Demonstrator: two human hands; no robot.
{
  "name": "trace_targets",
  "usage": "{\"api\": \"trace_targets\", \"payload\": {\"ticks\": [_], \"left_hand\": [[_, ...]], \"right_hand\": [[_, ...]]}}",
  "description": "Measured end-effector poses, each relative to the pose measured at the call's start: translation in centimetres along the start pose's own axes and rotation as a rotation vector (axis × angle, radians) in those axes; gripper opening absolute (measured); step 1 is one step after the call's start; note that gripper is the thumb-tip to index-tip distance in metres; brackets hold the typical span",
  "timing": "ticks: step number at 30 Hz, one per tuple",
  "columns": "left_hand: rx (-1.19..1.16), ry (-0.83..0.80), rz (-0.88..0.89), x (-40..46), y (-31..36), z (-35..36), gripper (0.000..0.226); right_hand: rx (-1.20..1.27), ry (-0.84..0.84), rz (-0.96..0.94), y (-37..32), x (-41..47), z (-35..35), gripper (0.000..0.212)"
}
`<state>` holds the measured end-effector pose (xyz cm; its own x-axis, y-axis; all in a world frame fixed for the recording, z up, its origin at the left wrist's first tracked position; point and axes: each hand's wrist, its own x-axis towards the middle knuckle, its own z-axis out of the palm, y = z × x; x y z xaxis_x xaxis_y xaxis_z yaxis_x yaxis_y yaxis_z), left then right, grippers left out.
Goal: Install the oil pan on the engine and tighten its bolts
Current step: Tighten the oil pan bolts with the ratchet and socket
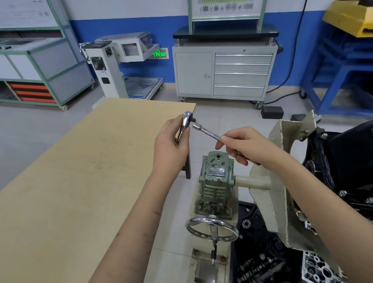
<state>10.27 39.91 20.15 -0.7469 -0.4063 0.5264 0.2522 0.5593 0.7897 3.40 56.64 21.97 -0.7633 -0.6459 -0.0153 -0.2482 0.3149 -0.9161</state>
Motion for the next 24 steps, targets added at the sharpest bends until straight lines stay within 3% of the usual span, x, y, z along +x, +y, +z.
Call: {"api": "trace_targets", "payload": {"ticks": [24], "left_hand": [[0.222, -0.052, 0.116, 0.4, 0.5, -0.6, 0.033]], "right_hand": [[-0.059, -0.018, 0.048, -1.3, -0.1, -0.9, 0.031]]}}
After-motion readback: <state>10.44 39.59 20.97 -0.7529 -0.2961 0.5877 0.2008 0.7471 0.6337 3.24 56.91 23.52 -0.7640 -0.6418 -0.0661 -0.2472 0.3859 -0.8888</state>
